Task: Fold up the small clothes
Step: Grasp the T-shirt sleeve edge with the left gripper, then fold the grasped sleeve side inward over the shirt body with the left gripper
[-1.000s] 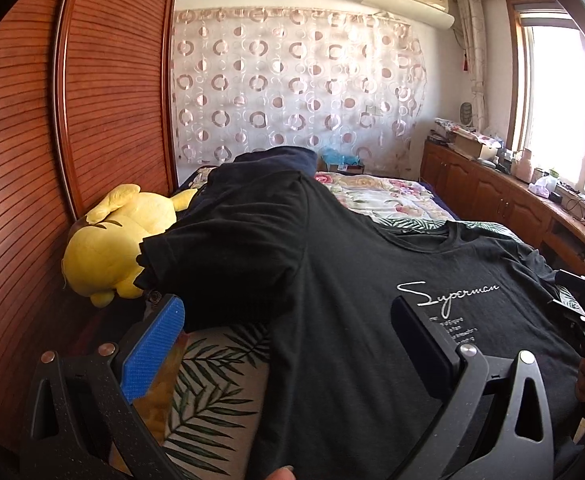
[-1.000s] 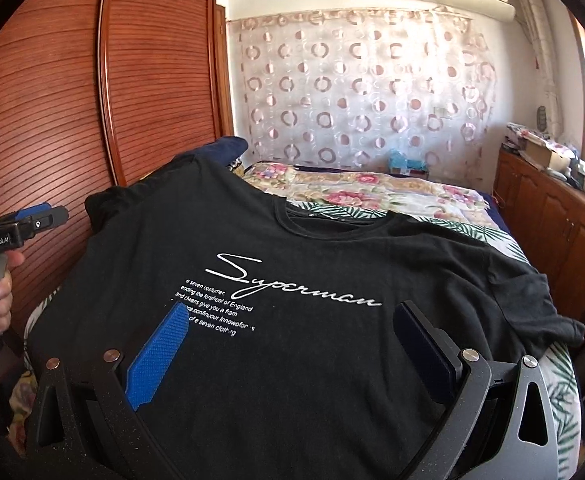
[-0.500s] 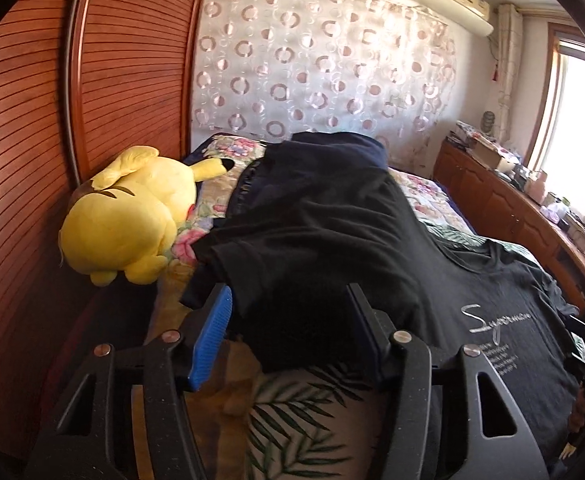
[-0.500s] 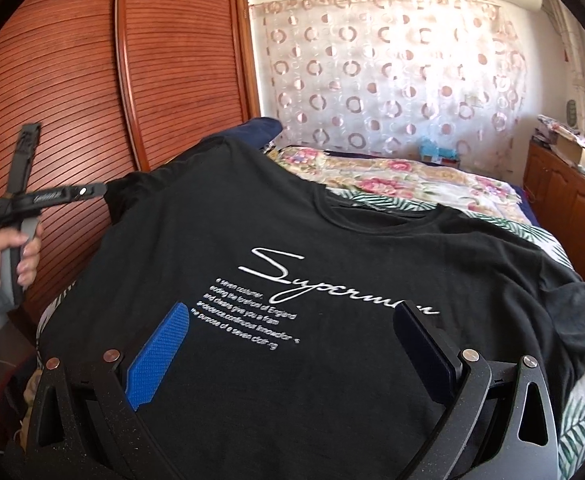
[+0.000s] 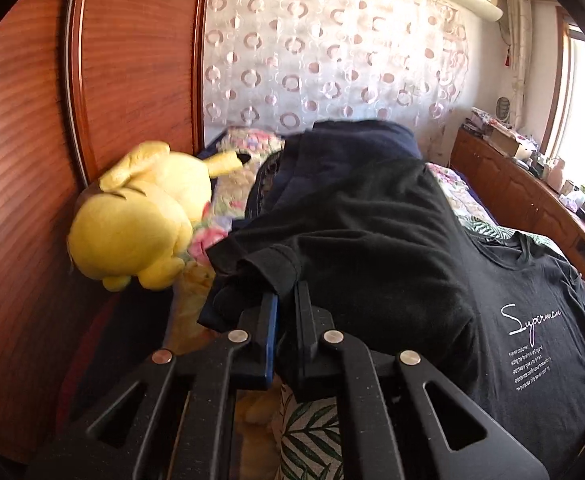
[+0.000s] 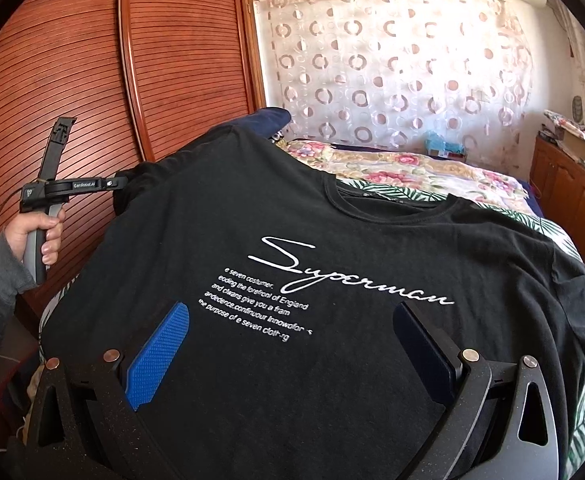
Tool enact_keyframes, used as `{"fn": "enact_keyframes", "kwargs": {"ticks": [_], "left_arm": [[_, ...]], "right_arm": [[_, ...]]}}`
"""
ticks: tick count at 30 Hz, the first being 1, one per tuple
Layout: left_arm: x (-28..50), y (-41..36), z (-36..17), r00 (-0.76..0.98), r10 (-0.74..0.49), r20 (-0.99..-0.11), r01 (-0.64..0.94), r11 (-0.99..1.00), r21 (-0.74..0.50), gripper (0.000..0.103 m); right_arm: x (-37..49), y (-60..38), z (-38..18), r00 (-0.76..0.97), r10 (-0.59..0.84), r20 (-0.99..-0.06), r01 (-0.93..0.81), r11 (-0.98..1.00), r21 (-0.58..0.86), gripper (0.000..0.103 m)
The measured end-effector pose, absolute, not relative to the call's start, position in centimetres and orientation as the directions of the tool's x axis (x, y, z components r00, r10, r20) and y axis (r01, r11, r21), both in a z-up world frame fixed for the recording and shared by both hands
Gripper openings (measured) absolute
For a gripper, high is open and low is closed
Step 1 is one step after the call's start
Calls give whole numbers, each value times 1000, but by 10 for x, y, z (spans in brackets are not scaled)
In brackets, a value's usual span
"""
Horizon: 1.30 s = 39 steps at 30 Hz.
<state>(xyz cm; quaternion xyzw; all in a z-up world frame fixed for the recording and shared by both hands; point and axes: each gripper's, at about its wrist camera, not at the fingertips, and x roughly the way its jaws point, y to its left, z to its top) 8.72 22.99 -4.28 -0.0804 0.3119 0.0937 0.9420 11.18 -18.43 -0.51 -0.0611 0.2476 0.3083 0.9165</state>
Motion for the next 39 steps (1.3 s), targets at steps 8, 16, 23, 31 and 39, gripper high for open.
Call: {"fn": "enact_keyframes", "kwargs": {"ticks": [8,16,23,31,39], "left_arm": [[67,201,-2,845,121,-520,-174,983,-54,4],[84,149,42,890,-13,-457,-17,998,-63,4],[118,71,50,857,-153,-491,160,987,-27,4],[134,51,18,804,-163,-571,184,983,-22,28],[109,76,14,819,-133,-558,139,990,-32,62]], "right_arm": [[112,-187,-6,697,532,-480,-576,815,66,102],[111,-196,-4,716,518,-468,-549,832,82,102],[107,-216,2,751,494,-439,-502,858,108,102],[102,-222,-6,756,470,-455,-465,875,131,102],[105,-193,7,734,487,-473,-505,857,99,96]]}}
